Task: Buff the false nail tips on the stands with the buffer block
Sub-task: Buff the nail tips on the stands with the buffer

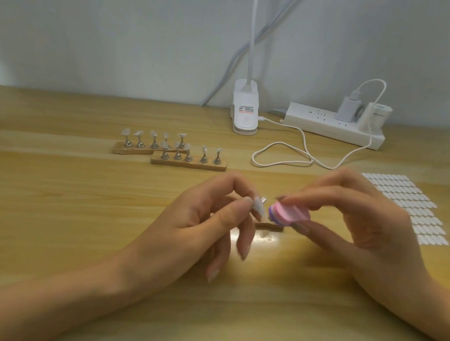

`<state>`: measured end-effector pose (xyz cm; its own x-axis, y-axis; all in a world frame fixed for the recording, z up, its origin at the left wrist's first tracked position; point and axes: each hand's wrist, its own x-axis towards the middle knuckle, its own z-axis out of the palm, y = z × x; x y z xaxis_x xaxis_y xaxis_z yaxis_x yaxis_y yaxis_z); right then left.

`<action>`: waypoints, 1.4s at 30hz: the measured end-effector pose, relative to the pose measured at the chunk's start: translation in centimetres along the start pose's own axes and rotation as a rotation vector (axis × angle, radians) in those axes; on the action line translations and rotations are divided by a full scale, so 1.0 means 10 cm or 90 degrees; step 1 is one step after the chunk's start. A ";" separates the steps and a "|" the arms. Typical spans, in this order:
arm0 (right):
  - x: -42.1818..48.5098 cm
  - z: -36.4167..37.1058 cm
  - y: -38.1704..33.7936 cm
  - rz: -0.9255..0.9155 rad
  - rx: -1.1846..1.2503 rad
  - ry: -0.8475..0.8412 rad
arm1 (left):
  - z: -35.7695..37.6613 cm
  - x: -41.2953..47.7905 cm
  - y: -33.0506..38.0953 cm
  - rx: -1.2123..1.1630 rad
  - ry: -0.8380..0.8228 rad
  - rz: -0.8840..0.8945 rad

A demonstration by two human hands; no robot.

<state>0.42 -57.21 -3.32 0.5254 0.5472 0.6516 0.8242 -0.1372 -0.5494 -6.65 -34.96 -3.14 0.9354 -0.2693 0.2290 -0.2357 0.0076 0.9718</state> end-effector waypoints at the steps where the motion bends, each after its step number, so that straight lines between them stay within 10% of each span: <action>1: -0.01 0.01 -0.02 -0.012 -0.017 -0.013 | 0.00 -0.01 0.00 -0.005 0.005 0.001; 42: 0.02 0.04 -0.11 -0.071 -0.056 -0.024 | 0.04 -0.06 0.02 0.156 0.095 0.017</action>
<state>-0.49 -56.56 -2.77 0.4231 0.5935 0.6847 0.8929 -0.1447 -0.4263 -7.32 -35.22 -3.10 0.9522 -0.1280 0.2775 -0.3004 -0.2252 0.9269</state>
